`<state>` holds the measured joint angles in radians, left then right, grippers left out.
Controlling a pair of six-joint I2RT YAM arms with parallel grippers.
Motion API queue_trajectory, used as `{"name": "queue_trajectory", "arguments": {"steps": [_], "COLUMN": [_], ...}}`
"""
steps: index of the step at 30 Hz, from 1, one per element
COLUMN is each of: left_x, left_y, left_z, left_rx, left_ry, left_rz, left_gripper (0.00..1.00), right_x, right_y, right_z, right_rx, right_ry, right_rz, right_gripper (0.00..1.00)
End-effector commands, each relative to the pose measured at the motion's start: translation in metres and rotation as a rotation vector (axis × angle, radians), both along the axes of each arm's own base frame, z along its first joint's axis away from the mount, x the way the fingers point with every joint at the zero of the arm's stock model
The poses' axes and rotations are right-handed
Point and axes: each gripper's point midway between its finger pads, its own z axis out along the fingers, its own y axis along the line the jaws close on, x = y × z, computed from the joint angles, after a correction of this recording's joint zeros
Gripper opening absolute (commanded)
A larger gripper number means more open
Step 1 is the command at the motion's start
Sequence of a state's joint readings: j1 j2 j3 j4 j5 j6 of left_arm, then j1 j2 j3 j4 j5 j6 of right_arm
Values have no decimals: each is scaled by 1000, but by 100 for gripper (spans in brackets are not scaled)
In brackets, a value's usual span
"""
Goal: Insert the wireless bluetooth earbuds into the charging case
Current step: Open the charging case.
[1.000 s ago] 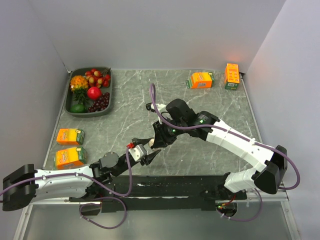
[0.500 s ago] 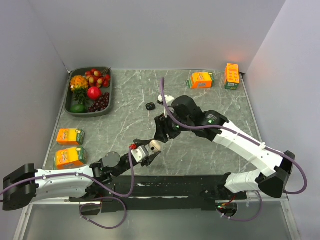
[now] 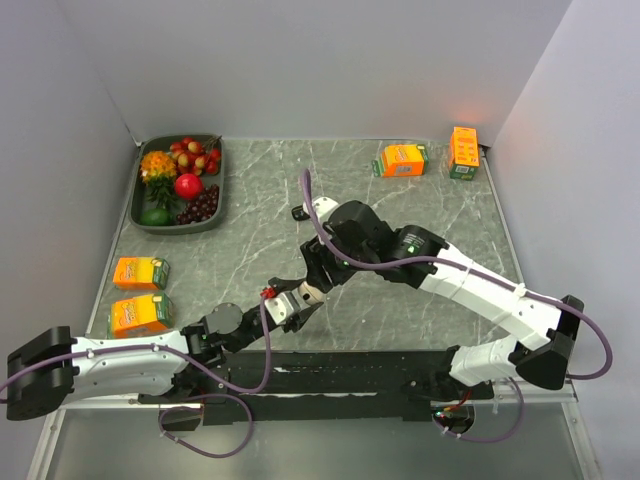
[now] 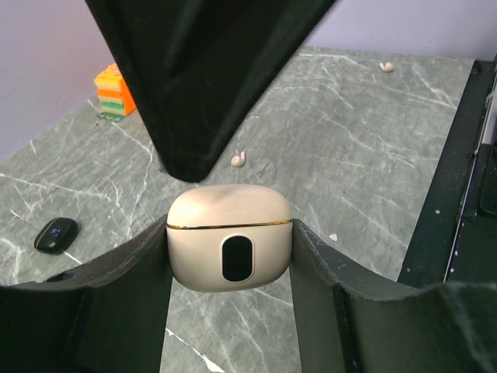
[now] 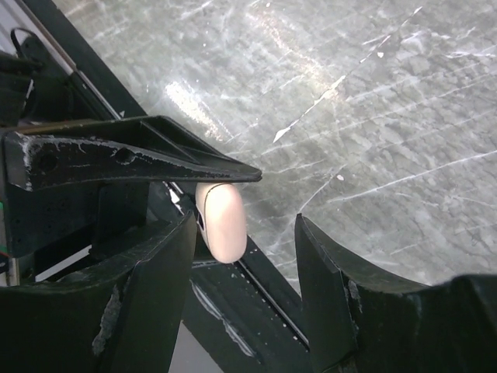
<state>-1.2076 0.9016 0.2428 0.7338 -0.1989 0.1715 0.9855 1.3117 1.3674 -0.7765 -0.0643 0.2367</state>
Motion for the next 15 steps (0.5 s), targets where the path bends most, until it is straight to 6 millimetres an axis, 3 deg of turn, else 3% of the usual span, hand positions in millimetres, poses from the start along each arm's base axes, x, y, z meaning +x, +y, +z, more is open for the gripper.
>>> {"name": "queue_trajectory", "arguments": {"steps": [1,6,15], "left_x": [2,2,3], "left_y": [-6,-5,-3], "left_z": [31,34,38], "left_rx": [-73,-83,-94], "left_ry": [-34,-35,-36], "left_rz": [0,6,12], "left_gripper": [1,1,1], "right_x": [-1,-4,-5], "right_y": [2,3,3], "right_z": [16,1,-11], "right_rx": [4,-45,-77], "right_ry": [-56,-38,-17], "right_rz": [15,21,29], "right_gripper": [62,62,60]}}
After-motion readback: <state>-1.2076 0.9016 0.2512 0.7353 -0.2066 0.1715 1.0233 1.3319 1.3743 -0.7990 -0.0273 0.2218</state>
